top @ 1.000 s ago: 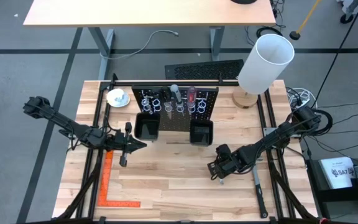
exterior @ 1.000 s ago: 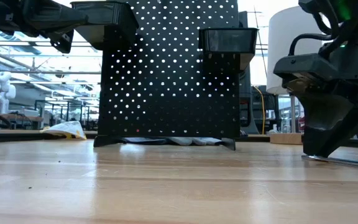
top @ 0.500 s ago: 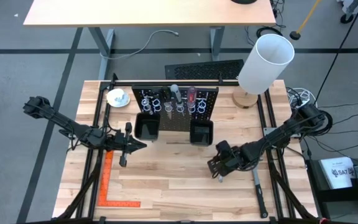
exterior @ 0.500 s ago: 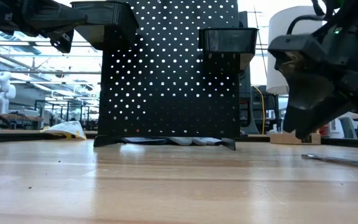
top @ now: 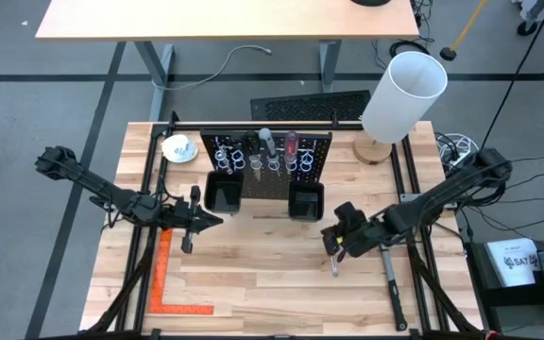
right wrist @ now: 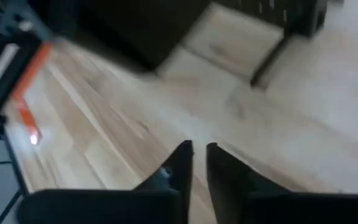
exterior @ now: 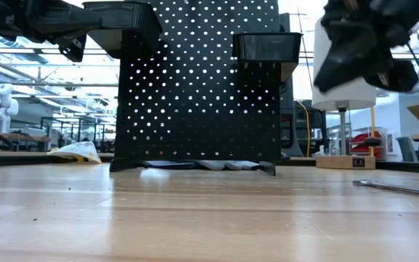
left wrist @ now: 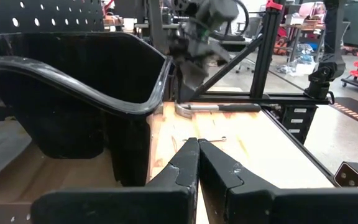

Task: Hang tools onto peg board
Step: Remove the silver wrench from the black peg board

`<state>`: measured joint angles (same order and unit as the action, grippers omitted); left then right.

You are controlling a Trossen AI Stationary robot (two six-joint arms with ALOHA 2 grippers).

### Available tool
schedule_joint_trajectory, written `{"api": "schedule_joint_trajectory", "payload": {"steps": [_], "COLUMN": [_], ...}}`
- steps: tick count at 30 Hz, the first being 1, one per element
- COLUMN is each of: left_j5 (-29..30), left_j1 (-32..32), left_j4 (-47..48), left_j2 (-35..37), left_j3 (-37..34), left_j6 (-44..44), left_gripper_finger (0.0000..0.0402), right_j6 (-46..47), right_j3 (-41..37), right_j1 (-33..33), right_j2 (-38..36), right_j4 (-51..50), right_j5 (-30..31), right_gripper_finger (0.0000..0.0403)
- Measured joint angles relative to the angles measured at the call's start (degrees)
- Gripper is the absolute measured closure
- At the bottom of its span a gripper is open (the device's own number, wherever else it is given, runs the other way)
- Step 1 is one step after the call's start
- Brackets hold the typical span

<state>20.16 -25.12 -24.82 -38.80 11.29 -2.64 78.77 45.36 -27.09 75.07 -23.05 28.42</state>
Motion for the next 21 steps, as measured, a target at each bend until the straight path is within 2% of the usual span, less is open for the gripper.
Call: {"api": "schedule_joint_trajectory", "payload": {"steps": [3,7,10,17,21], "left_j5": [0.00,0.00,0.00,-1.44,-11.48], "left_j1": [-0.02,-0.02,0.00,-0.01,-0.02], "left_j4": [0.04,0.07,0.06,-0.39,-3.11], "left_j2": [0.00,-0.01,0.00,0.01,0.02], "left_j3": [0.00,0.00,0.00,0.00,0.00], "left_j6": [-0.08,-0.08,-0.08,-0.08,-0.08], "left_gripper_finger": [0.0388,0.0388,0.0388,0.0388,0.0388], "right_j6": [-4.30,-11.05,-19.96,-55.73,-76.56], "right_j3": [0.02,0.02,0.02,0.09,0.09], "right_j1": [0.00,0.00,-0.14,-0.04,0.00], "right_j2": [-3.52,-8.11,-11.30,-15.97,-16.81], "right_j4": [0.16,0.38,3.45,24.23,36.22], "right_j5": [3.16,6.43,8.04,9.20,8.80], "right_gripper_finger": [0.0396,0.0400,0.0401,0.0401,0.0401]}}
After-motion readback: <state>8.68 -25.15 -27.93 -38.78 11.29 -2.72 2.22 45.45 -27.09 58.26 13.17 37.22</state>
